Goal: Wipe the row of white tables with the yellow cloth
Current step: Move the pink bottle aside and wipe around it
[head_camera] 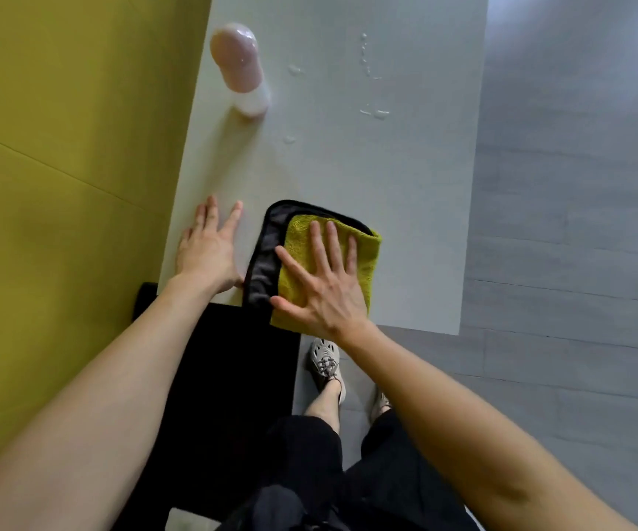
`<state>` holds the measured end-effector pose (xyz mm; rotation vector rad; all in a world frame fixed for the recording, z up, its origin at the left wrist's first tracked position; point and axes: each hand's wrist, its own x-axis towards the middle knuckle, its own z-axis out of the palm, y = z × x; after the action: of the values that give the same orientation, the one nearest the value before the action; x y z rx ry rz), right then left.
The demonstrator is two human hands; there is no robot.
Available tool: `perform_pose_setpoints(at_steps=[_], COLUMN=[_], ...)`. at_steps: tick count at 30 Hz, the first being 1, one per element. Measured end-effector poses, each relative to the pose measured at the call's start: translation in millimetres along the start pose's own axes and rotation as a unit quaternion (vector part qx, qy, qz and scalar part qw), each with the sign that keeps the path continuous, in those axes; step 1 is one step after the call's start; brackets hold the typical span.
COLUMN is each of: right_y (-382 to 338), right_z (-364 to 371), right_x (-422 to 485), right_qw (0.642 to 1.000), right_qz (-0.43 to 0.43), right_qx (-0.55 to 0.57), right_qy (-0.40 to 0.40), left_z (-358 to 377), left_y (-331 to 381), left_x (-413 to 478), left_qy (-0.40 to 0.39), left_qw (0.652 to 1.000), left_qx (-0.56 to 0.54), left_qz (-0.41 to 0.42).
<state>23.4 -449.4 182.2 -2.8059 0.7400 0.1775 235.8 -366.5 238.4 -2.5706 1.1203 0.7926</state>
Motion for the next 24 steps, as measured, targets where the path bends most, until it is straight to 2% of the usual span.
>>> perform_pose_setpoints(at_steps=[2, 4, 8, 11, 13, 15, 17, 19, 21, 24], right_y=[23, 74, 158, 139, 85, 22, -9, 6, 52, 137], right_z=[1, -4, -22, -21, -8, 5, 7, 8, 5, -7], right_x=[1, 6, 21, 29, 24, 20, 15, 9, 0, 8], right_qw=[0.999, 0.999, 0.991, 0.987, 0.992, 0.998, 1.000, 1.000, 0.999, 0.995], right_qz=[-0.036, -0.020, 0.131, 0.155, 0.115, 0.052, 0.013, -0.011, -0.015, 0.084], right_qx=[0.006, 0.013, 0.005, 0.009, -0.009, -0.007, 0.003, 0.018, 0.025, 0.008], right_qy=[0.012, 0.029, 0.026, 0.033, 0.053, 0.039, 0.017, 0.021, 0.032, 0.049], left_z=[1, 2, 1, 2, 3, 3, 4, 5, 5, 6], left_y=[-1, 0, 0, 0, 1, 1, -1, -2, -3, -3], left_x=[0, 0, 0, 1, 0, 2, 3, 2, 2, 2], left_qy=[0.001, 0.001, -0.004, -0.005, 0.001, 0.006, 0.009, 0.013, 0.005, -0.004], left_qw=[1.000, 1.000, 1.000, 1.000, 1.000, 1.000, 1.000, 1.000, 1.000, 1.000], left_qx=[-0.001, -0.001, -0.007, -0.007, -0.011, -0.012, -0.012, -0.014, -0.017, -0.017], left_qz=[-0.002, -0.009, -0.015, -0.016, -0.022, -0.015, -0.007, -0.004, -0.003, -0.009])
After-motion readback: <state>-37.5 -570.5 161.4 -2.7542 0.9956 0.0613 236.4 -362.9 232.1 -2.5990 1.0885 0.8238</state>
